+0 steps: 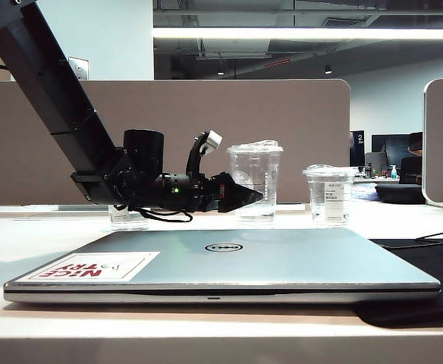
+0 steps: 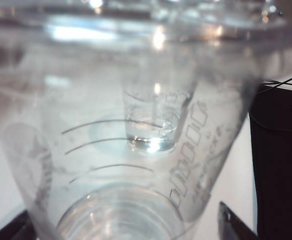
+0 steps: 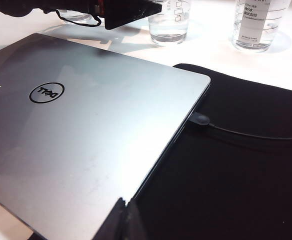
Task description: Pick up the coffee cup on the middle and place it on the left side of the laptop.
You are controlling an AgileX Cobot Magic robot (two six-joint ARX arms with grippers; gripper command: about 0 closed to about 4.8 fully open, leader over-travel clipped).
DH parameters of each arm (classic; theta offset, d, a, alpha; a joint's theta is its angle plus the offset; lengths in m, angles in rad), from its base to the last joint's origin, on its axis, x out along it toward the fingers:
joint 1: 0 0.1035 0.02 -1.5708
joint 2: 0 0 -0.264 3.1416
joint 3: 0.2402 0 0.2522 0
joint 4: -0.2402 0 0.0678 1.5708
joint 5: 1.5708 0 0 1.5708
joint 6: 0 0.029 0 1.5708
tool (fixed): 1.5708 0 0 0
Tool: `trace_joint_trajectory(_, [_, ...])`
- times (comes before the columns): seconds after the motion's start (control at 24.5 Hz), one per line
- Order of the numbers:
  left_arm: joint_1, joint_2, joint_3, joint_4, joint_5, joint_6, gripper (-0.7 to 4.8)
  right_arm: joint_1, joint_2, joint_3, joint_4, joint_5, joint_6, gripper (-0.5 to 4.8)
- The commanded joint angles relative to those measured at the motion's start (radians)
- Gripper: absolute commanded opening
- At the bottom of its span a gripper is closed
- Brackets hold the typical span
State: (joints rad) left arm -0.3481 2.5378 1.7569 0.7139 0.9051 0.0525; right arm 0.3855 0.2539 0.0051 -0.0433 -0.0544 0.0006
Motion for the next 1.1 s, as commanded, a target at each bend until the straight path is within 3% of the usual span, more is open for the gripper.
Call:
trace_joint_trajectory(0.04, [0.001,-0.005,0.013,0.009,0.008,0.03,4.79,0.002,0.014,-0.004,0.017,0.0,-0.001,-0.05])
trace_joint_trajectory(0.33, [0.0,-0.005,0.021,-0.004,-0.01,0.018,4.79,0.002,0.019,-0.004,0.018,0.0,-0.001,-0.05])
trace_joint_trajectory(0.73, [-0.009,-0.005,0.154,-0.214,0.007,0.072,4.79,0.002,0.019,-0.004,0.018,0.0,-0.001,-0.05])
trace_joint_trajectory(1.1, [-0.018,0.018,0.154,-0.227,-0.023,0.094,4.79,0.003,0.019,-0.004,0.018,0.0,-0.001,-0.05])
